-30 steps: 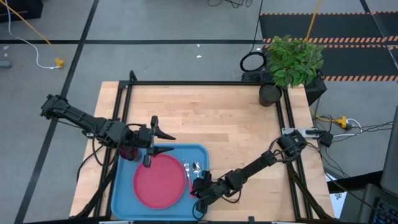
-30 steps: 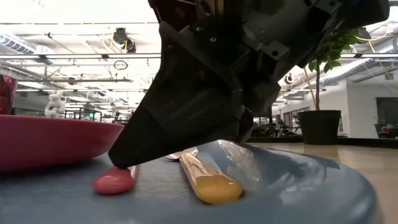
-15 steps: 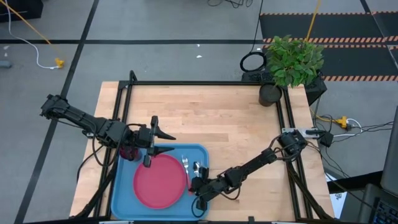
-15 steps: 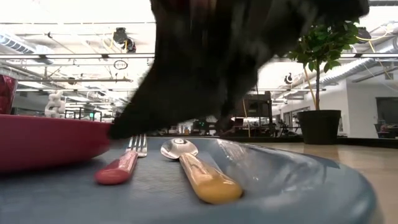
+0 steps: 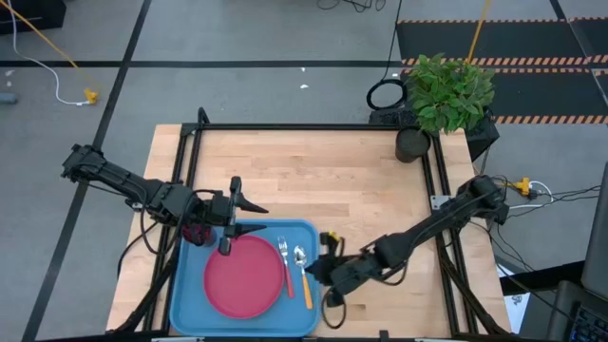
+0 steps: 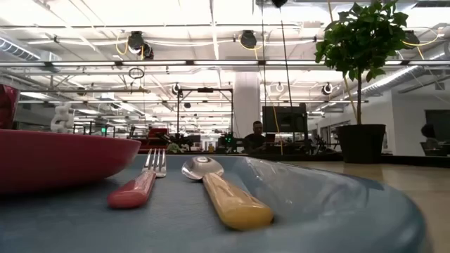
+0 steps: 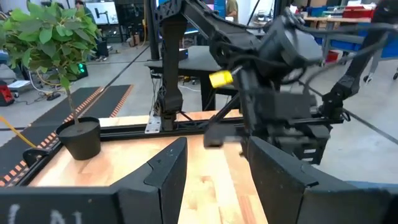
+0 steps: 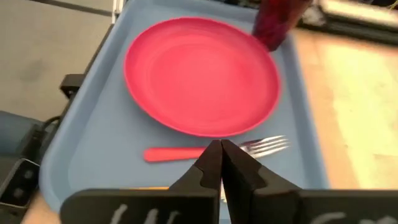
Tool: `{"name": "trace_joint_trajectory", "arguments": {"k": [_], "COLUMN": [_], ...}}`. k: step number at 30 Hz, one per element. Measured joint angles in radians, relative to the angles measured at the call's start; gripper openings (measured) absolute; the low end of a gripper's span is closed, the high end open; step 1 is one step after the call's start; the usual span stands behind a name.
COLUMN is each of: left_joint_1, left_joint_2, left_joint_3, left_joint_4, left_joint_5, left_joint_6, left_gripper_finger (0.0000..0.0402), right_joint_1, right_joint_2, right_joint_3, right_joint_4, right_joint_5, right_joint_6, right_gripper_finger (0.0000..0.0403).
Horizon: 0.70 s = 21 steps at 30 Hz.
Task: Pick and place plate/cup/fork/spoon on tray
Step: Adjust the pink fork on the blue serving tray
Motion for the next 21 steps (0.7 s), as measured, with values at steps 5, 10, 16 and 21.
{"name": "trace_joint_trajectory", "arguments": {"k": [5,10,16,21], "left_joint_1": [0.000,0.001,0.056,0.125], "left_joint_2": [0.000,0.032,0.143,0.259], "left_joint_3": [0.000,0.000,0.000,0.017], "left_joint_4": [-0.010,-0.090,-0.178,-0.270], "left_joint_5": [-0.065,-0.141,-0.158,-0.156], "left_joint_6": [-0.020,-0.090,-0.197,-0.263], "left_gripper_finger": [0.0172,0.0172,0.0172,0.0172], "right_joint_1": [0.001,0.000,-0.001,-0.001], "right_joint_2": [-0.119,-0.240,-0.402,-0.509], "right_joint_3": [-0.139,-0.316,-0.477,-0.562], "right_joint_4": [0.084,0.162,0.164,0.166], "right_joint_5": [0.037,0.038,0.090,0.123], "right_joint_6": [-0.022,0.025,0.099,0.132], "right_gripper_finger": [0.0000,0.0000,0.0000,0.0000]}}
